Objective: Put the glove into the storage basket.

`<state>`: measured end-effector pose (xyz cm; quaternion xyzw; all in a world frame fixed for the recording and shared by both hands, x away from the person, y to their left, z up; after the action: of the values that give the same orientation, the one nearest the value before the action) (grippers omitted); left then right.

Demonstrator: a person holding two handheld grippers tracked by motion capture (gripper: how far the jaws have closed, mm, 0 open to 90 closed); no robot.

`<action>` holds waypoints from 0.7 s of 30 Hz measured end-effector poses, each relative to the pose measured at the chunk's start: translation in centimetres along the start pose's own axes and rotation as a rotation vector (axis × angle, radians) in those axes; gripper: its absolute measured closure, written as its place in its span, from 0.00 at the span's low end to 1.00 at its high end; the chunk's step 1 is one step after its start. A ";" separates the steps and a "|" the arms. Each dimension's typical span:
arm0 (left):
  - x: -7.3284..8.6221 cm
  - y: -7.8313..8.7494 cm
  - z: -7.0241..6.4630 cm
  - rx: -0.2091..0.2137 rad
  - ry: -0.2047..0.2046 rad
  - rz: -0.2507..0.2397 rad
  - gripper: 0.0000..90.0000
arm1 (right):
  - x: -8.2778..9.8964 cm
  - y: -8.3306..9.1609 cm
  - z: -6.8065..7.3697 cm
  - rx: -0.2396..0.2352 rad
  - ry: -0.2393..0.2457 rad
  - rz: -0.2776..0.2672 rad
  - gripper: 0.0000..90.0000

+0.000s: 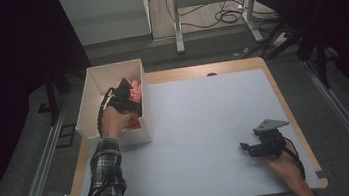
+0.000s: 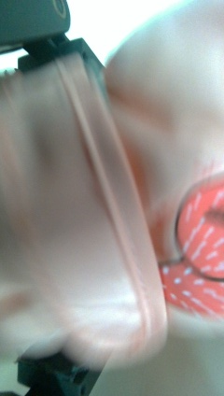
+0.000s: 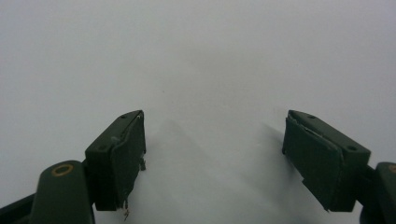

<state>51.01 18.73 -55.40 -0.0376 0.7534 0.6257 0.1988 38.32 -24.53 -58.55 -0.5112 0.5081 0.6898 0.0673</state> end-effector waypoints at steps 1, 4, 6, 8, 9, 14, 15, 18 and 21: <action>0.0 0.2 -0.1 0.005 -0.007 -0.011 0.06 | 0.0 0.0 0.0 0.000 0.000 0.000 0.24; 0.2 1.0 -0.3 0.010 -0.019 -0.036 0.06 | 0.0 0.0 0.0 0.000 0.000 0.000 0.24; 0.3 1.6 -0.2 0.000 -0.026 -0.045 0.08 | 0.0 0.0 0.0 0.000 0.000 0.000 0.24; 0.3 2.1 -0.2 -0.007 -0.030 -0.071 0.17 | 0.0 0.0 0.0 0.000 0.000 0.000 0.24; 0.3 2.2 -0.2 -0.008 -0.032 -0.076 0.21 | 0.0 0.0 0.0 -0.001 -0.001 -0.001 0.24; -0.4 2.2 -0.2 0.038 -0.007 -0.122 0.36 | 0.0 0.0 0.0 -0.001 -0.001 -0.001 0.24; -0.6 2.2 -0.2 0.036 -0.002 -0.137 0.37 | 0.0 0.0 0.0 -0.001 0.000 -0.001 0.24; -1.2 1.6 -0.2 0.054 0.003 -0.156 0.36 | 0.0 0.0 0.0 -0.001 -0.001 -0.001 0.24; -1.3 0.9 -0.4 0.064 -0.009 -0.158 0.33 | 0.0 0.0 0.0 -0.001 -0.001 -0.001 0.24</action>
<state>51.79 18.27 -54.12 -0.0881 0.7667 0.5838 0.2520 38.32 -24.51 -58.55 -0.5113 0.5073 0.6904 0.0678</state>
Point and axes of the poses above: each handheld gripper's, and its own axes: y roughly backward along the jaws, x roughly out of its underside, z roughly to its left, the point moved 8 cm from there along -y, roughly forward along the jaws, and after that the axes turned 4 degrees about -z, right-handed, at the moved point
